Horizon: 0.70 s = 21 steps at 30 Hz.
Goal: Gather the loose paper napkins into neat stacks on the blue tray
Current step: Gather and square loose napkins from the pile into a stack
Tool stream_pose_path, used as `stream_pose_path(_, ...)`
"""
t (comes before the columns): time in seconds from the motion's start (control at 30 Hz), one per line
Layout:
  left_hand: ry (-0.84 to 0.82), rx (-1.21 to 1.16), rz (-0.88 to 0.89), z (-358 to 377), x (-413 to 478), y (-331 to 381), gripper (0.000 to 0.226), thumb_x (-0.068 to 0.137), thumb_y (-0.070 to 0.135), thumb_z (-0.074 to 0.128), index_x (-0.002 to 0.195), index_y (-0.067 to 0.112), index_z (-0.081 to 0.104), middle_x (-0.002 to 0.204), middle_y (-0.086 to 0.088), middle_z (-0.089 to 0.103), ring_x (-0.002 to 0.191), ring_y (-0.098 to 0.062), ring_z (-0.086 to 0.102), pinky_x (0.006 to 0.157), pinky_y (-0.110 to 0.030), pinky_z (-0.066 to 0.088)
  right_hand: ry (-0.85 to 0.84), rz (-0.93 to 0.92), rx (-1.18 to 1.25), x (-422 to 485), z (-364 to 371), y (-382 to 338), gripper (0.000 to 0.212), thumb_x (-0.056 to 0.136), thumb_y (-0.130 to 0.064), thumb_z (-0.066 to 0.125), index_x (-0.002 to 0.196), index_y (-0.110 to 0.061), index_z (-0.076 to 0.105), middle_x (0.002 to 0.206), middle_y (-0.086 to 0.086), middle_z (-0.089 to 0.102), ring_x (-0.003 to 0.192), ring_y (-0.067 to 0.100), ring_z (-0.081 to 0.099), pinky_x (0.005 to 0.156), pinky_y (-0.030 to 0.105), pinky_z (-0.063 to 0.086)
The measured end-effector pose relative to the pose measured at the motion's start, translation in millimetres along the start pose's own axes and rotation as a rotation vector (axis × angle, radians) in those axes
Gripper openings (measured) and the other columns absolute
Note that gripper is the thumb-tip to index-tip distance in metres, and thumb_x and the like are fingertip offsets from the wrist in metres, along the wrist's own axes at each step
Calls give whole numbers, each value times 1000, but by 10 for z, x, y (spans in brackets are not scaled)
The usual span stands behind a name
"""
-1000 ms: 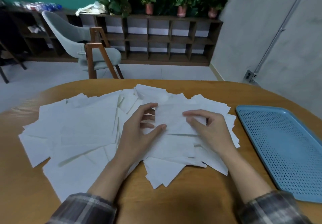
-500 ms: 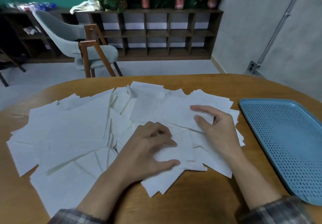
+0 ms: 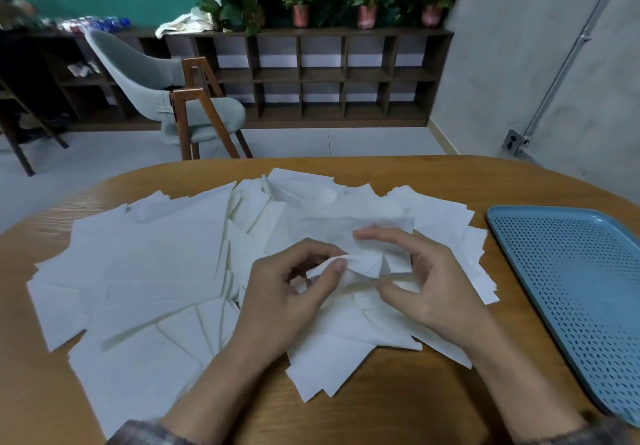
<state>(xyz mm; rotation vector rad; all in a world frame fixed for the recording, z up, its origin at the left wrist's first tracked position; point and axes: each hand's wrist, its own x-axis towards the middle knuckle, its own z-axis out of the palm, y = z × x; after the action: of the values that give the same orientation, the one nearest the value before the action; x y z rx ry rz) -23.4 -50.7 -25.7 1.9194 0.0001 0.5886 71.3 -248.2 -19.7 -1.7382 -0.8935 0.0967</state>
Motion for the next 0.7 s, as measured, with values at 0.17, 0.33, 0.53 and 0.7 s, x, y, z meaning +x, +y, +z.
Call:
stream_pose_path(0.17, -65, 4, -42, 2, 0, -2, 24, 84, 38, 83, 107, 36, 76, 102, 20, 76, 92, -11, 72, 78, -22, 54, 191, 120, 94, 16, 46, -8, 10, 86, -16, 84, 94, -22, 84, 98, -7, 81, 102, 14, 74, 93, 34, 55)
stream_pose_path(0.33, -128, 122, 3, -1, -15, -30, 27, 83, 41, 85, 108, 38, 78, 98, 25, 76, 93, -3, 72, 78, -17, 53, 303, 143, 230, 30, 34, -87, 16, 77, -29, 85, 88, -17, 84, 93, 2, 81, 94, 19, 76, 88, 35, 56)
stream_pose_path(0.53, -172, 199, 64, -76, 34, -24, 4, 92, 29, 80, 90, 26, 81, 85, 21, 75, 83, -5, 70, 72, -8, 44, 385, 185, 492, 47, -25, -120, 12, 76, -27, 83, 85, -19, 84, 89, 4, 80, 85, 21, 76, 77, 35, 57)
stream_pose_path(0.7, -80, 177, 41, -119, 34, 32, 10, 92, 28, 78, 82, 30, 79, 83, 18, 74, 85, -8, 68, 73, -11, 42, 367, 285, 572, 59, -73, -95, 15, 80, -20, 81, 91, -10, 83, 104, 14, 80, 95, 27, 78, 84, 37, 58)
